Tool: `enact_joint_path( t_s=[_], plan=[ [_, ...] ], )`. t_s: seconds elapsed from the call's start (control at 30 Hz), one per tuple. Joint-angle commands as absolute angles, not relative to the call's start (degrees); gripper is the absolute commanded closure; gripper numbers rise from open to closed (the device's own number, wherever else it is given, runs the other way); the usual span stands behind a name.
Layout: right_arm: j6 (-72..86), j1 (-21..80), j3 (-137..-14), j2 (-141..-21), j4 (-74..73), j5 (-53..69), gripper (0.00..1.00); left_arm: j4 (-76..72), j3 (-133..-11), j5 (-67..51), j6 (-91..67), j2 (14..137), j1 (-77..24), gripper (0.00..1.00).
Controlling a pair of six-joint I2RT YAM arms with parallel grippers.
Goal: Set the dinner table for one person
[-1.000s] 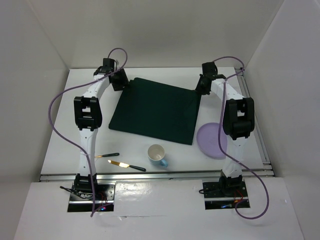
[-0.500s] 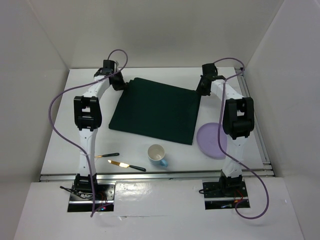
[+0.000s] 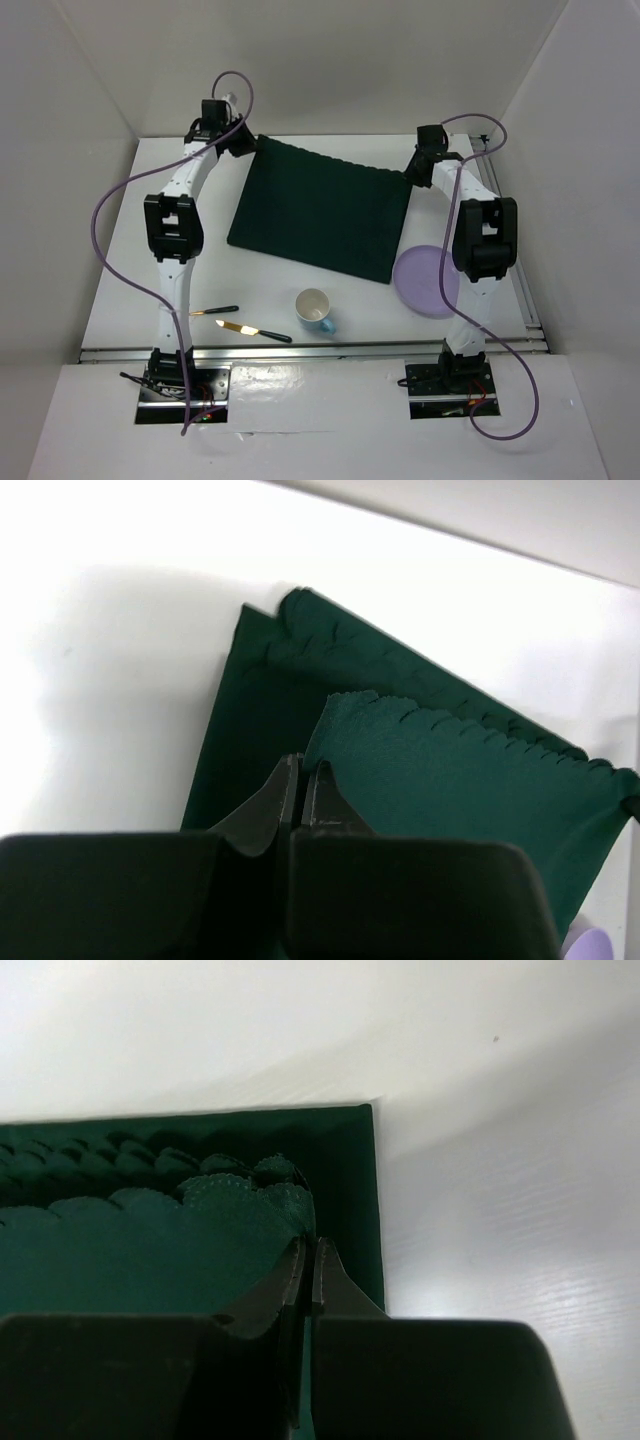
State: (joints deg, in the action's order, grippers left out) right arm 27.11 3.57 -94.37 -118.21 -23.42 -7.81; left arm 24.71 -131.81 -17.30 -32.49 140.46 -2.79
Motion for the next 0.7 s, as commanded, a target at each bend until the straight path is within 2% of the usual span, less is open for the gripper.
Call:
enact_joint_path(
  t_s=[0.0,0.13,0.17,0.2,0.27,0.3,0.4,0.5,0.67],
  plan=[
    [28.5,2.5,-95.4,-118.5,-18.0,-12.5,1.00,18.5,-137.7,-20.5,-36.5,146.3,-3.2,1.00],
    [28.5,1.9,-96.0,-121.7,-14.2,-13.9,1.00,14.1,-141.6,-18.6,-38.7,149.3,-3.9,1.00],
    [28.5,1.9,-96.8,-122.7,-14.2,-13.9,1.00,14.1,-142.8,-18.6,-39.2,150.1,-3.9,0.89],
    [28.5,1.2,-98.3,-124.0,-15.1,-12.8,1.00,14.1,-143.8,-18.6,-39.2,150.9,-3.9,0.53],
    [28.5,1.2,-103.0,-127.0,-19.6,-12.8,0.99,15.8,-143.2,-17.1,-38.4,150.1,-3.9,0.21],
    [28.5,1.2,-103.5,-127.0,-20.2,-12.8,0.79,15.8,-141.3,-16.6,-37.8,146.7,-3.9,0.00],
    [28.5,1.2,-101.3,-124.8,-20.7,-12.0,0.32,16.7,-134.3,-12.6,-34.0,140.4,-3.9,0.00],
    [28.5,1.2,-97.8,-121.4,-20.7,-11.3,0.24,20.6,-133.6,-10.3,-30.2,134.9,-3.9,0.00],
    [27.7,1.2,-95.1,-118.4,-26.2,-8.3,0.23,28.4,-125.3,-10.3,-28.4,126.8,-2.5,0.00]
  ],
)
